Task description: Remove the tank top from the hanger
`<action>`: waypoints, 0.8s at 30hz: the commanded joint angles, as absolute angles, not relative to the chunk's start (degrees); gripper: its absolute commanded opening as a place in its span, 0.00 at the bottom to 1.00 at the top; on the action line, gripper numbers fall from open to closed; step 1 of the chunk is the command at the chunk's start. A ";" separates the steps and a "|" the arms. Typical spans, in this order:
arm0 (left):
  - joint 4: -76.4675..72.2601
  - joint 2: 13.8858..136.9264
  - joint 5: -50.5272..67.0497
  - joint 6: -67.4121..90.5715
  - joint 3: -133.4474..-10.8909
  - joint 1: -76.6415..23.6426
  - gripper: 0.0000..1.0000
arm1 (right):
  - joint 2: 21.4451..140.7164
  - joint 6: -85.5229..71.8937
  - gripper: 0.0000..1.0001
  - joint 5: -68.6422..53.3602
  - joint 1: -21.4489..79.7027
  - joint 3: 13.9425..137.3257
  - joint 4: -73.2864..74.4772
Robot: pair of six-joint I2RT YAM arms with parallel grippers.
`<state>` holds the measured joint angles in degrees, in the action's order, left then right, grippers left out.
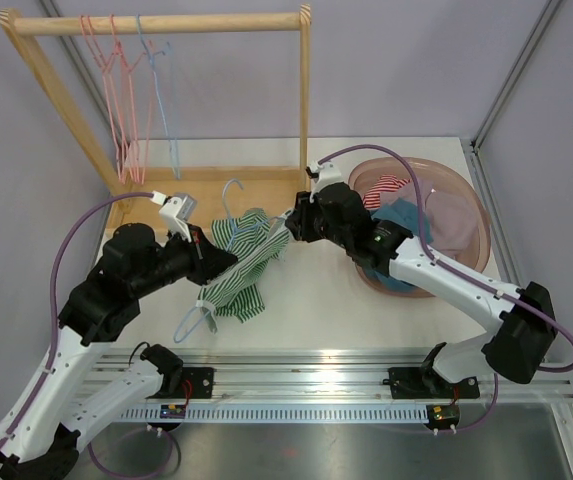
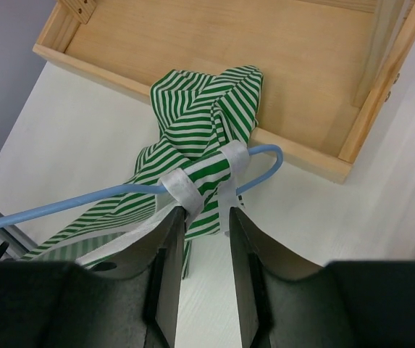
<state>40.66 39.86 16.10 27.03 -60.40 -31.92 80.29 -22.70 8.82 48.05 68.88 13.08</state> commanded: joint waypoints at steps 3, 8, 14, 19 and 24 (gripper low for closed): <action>37.71 39.29 18.01 26.54 -63.46 -32.17 0.00 | 81.30 -22.67 0.38 4.76 46.24 69.00 10.11; 36.48 39.29 19.60 26.98 -63.28 -32.17 0.00 | 82.18 -23.73 0.24 0.88 44.91 68.20 7.91; 37.43 39.55 20.57 26.11 -62.93 -32.17 0.00 | 81.48 -23.82 0.00 2.45 42.19 68.20 7.73; 38.50 39.64 22.50 25.14 -63.46 -32.17 0.00 | 82.79 -23.73 0.00 12.12 37.19 71.19 14.76; 36.92 39.29 22.94 25.75 -63.98 -32.17 0.00 | 85.78 -22.15 0.00 12.58 35.51 74.71 18.54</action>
<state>40.16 40.42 18.94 25.91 -60.80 -31.92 84.27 -24.03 6.42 37.28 71.72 15.79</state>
